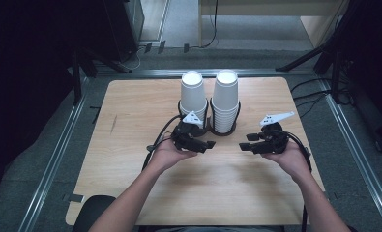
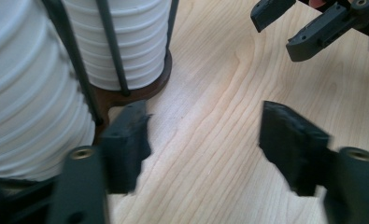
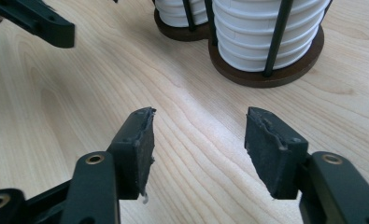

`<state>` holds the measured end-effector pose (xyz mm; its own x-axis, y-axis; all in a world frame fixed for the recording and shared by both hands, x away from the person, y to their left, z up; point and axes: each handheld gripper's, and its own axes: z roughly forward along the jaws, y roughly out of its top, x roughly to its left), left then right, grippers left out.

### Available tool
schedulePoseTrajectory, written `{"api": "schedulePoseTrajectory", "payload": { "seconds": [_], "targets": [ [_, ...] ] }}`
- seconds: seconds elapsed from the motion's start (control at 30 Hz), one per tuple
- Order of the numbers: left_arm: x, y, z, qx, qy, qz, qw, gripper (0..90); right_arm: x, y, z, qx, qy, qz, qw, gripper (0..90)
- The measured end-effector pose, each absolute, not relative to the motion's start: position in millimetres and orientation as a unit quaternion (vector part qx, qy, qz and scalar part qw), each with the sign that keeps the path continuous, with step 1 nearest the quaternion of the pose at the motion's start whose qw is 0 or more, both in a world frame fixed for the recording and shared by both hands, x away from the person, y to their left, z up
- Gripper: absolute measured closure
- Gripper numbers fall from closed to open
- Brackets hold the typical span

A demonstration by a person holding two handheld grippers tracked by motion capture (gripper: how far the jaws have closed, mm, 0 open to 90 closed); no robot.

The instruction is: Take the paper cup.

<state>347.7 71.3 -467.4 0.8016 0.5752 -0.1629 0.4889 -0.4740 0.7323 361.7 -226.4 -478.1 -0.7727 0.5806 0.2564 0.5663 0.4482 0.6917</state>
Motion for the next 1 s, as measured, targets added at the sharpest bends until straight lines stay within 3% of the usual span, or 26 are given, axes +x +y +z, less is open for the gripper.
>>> {"api": "schedulePoseTrajectory", "payload": {
  "seconds": [0.27,0.47,0.77,1.0],
  "targets": [
    [354.2,75.7,-471.1,0.851,0.313,0.035,0.421,64.8,362.8,-228.8,-479.5,0.337,0.852,0.4,-0.003,43.4],
    [355.5,80.1,-470.7,0.851,0.318,0.033,0.416,75.6,364.2,-224.3,-479.8,0.331,0.856,0.398,0.0,38.6],
    [359.2,81.2,-467.0,0.84,0.334,0.03,0.427,84.8,365.9,-220.8,-469.4,0.329,0.856,0.399,0.017,33.8],
    [362.0,73.3,-462.5,0.844,0.332,0.036,0.419,85.7,370.6,-218.9,-457.4,0.327,0.858,0.394,0.03,30.0]
  ]
}}
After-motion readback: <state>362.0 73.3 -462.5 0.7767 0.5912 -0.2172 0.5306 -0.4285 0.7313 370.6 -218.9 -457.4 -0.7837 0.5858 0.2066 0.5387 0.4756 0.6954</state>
